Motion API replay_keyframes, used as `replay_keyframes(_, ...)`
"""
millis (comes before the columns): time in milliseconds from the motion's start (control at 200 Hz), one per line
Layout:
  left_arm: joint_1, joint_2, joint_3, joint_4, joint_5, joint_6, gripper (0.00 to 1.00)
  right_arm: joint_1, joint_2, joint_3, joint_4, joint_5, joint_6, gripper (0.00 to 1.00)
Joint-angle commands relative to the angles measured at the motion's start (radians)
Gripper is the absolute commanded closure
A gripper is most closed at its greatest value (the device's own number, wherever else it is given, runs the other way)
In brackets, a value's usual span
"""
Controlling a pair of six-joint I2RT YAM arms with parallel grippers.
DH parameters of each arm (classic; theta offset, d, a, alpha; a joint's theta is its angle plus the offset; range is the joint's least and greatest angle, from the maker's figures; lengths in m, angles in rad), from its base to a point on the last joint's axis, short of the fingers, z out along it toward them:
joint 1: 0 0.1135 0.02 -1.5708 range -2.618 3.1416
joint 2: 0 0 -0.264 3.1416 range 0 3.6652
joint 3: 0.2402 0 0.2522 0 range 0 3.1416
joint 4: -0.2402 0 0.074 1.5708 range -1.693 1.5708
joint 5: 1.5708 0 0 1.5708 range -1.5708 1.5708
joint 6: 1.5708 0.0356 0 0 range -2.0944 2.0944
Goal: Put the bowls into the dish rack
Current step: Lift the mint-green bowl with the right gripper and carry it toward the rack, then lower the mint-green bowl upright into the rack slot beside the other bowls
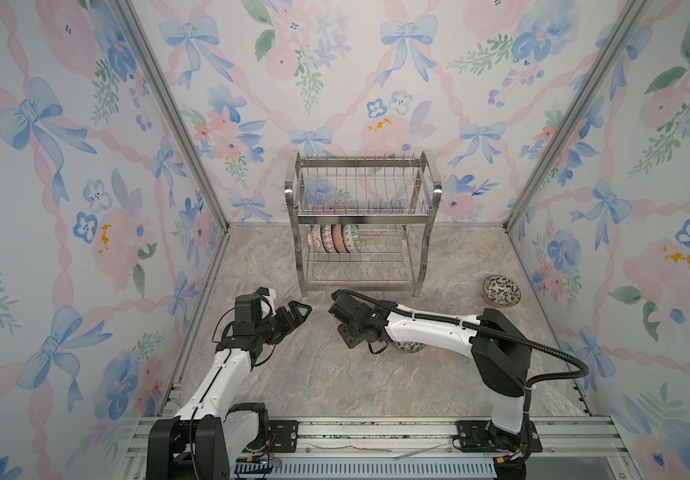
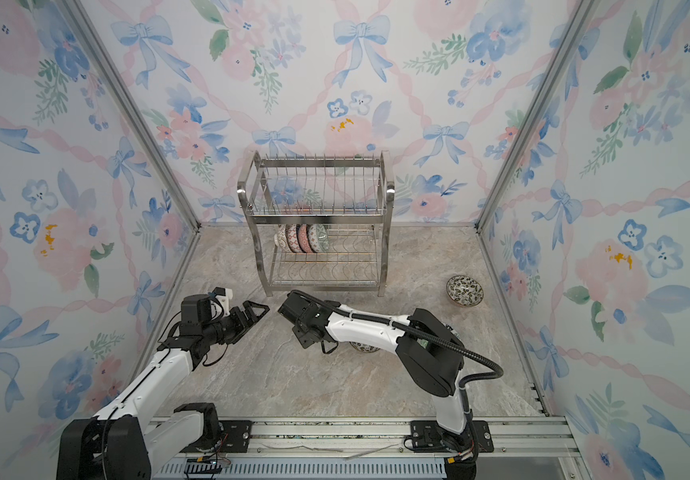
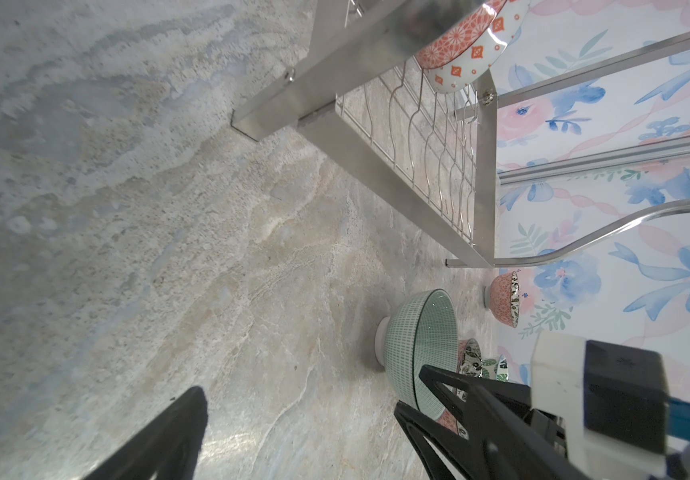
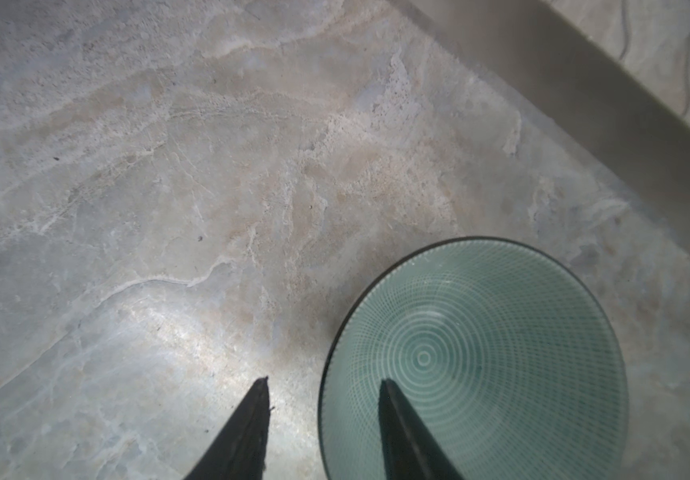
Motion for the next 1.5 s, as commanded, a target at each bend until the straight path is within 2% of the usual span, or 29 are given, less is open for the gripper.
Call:
replay_keyframes(0, -0.001, 0.011, -0.007, -0.004, -0.007, -0.003, 0.02, 0.005, 0.033, 0.028, -0.020, 0.014, -0.016, 0.60)
replay_keyframes(280, -0.005, 0.004, -0.008, -0.004, -0.008, 0.000, 0.02, 0.002, 0.038, 0.027, -0.004, 0.018, -0.033, 0.82)
replay_keyframes(415, -0.008, 0.005, -0.006, -0.003, -0.004, -0.001, 0.02, -0.006, -0.004, 0.013, 0.038, -0.001, -0.048, 0.96)
replay_keyframes(485, -0.010, 0.002, -0.006, -0.003, -0.003, 0.002, 0.02, -0.012, -0.042, -0.001, 0.079, -0.027, -0.061, 0.99)
replay_keyframes(665, -0.013, -0.012, 0.002, -0.005, 0.013, -0.002, 0.02, -0.051, -0.170, -0.067, 0.269, -0.118, -0.071, 1.00)
replay_keyframes(870, 0.006, -0.007, 0.048, -0.036, 0.071, -0.008, 0.02, -0.125, -0.285, -0.171, 0.602, -0.238, -0.033, 1.00)
replay_keyframes(975, 0.008, -0.006, 0.067, -0.036, 0.097, 0.011, 0.02, -0.181, -0.286, -0.230, 0.832, -0.311, 0.050, 1.00)
replay_keyframes(1145, 0.014, -0.005, 0.074, -0.040, 0.157, 0.051, 0.02, -0.267, -0.196, -0.239, 1.099, -0.426, 0.187, 1.00)
replay_keyframes(1495, 0.018, 0.005, 0.130, -0.095, 0.188, 0.124, 0.02, -0.279, -0.013, -0.105, 1.240, -0.511, 0.241, 1.00)
